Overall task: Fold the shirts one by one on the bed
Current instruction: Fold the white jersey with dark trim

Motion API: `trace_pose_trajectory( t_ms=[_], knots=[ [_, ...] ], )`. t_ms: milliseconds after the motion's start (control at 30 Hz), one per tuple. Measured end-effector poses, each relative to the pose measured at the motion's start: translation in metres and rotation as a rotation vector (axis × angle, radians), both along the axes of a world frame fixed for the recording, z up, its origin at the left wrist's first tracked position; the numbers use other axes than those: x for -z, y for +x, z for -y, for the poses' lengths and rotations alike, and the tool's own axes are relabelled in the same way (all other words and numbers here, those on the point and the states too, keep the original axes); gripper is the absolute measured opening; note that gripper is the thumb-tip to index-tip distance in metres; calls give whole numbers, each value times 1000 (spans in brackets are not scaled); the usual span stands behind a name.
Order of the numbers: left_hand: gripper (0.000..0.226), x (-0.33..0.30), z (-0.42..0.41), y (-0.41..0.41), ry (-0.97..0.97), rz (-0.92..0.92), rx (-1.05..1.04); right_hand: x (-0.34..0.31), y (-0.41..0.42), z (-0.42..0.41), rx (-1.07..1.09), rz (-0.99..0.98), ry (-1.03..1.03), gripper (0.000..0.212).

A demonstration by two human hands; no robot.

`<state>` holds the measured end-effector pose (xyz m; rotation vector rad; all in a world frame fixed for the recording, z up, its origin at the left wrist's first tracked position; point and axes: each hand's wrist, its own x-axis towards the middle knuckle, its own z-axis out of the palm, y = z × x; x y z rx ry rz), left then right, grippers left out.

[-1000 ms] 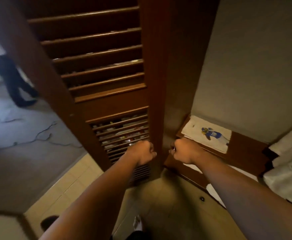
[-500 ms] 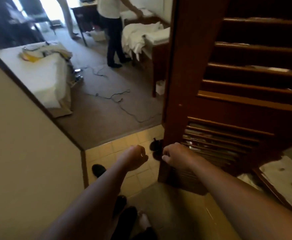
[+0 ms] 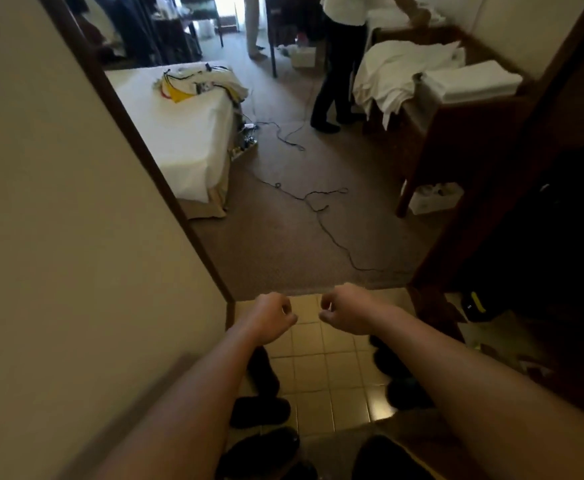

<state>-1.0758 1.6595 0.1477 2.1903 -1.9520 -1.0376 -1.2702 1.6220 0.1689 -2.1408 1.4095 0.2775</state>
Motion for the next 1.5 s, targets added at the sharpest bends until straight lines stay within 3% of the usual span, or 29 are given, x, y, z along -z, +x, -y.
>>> trace_pose_trajectory(
  t_ms=[600, 933, 1333, 1500],
  knots=[
    [24, 6, 284, 113, 21, -30, -278, 22, 99, 358, -195, 48, 72, 19],
    [30, 19, 461, 198, 87, -21, -257, 31, 171, 541, -195, 45, 117, 19],
    [31, 5, 711, 343, 40, 68, -213, 3, 322, 776, -158, 101, 90, 20],
    [21, 4, 800, 387, 29, 93, -239, 13, 365, 870, -182, 86, 80, 17]
  ],
)
